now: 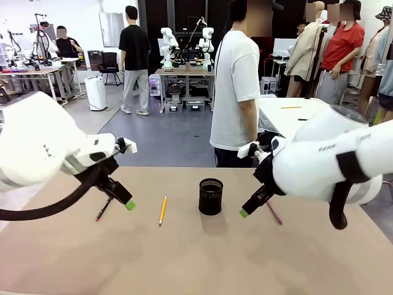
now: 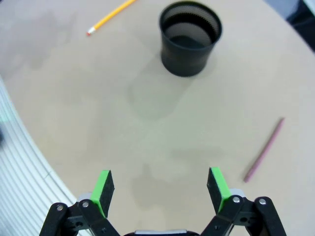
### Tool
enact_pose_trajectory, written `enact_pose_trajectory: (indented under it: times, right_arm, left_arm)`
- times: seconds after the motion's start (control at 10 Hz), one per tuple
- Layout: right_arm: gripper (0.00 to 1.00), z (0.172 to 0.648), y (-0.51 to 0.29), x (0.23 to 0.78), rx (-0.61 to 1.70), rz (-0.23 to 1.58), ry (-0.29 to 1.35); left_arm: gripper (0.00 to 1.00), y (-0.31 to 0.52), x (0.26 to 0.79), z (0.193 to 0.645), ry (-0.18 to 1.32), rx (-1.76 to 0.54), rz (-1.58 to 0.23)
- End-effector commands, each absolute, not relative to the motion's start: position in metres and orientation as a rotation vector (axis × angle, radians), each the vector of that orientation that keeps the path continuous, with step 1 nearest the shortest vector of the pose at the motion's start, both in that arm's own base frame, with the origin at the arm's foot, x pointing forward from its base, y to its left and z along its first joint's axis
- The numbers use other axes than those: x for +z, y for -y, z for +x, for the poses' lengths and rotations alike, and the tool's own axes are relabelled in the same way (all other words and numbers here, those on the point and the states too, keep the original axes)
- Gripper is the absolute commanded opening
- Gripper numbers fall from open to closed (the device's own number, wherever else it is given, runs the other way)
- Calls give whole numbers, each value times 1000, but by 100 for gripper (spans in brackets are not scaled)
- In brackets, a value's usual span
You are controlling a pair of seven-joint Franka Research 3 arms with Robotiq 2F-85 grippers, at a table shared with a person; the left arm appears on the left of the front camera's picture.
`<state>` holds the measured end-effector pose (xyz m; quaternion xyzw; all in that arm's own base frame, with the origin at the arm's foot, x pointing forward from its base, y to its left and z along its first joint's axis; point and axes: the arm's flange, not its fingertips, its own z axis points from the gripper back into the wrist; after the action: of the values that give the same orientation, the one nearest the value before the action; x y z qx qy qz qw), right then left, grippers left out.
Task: Place the pens into the pen holder.
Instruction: Pick up a writing instrument from the table and place it into the Pen holder.
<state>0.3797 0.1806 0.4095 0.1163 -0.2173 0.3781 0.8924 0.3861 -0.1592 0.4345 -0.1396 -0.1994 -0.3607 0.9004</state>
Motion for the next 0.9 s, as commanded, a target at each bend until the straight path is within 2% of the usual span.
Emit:
enact_pose_trajectory:
  times: [0.0,0.5,0.8]
  right_arm:
    - [100,388,-163,438,879,337,464]
    - [100,421,-126,513,977,411,451]
    - [100,451,-96,523,1032,433,427]
  left_arm:
    - [100,138,451,385,475,-854,-298]
    - [100,72,509,389,631,-882,-299]
    - [100,32,542,400,592,-835,-350]
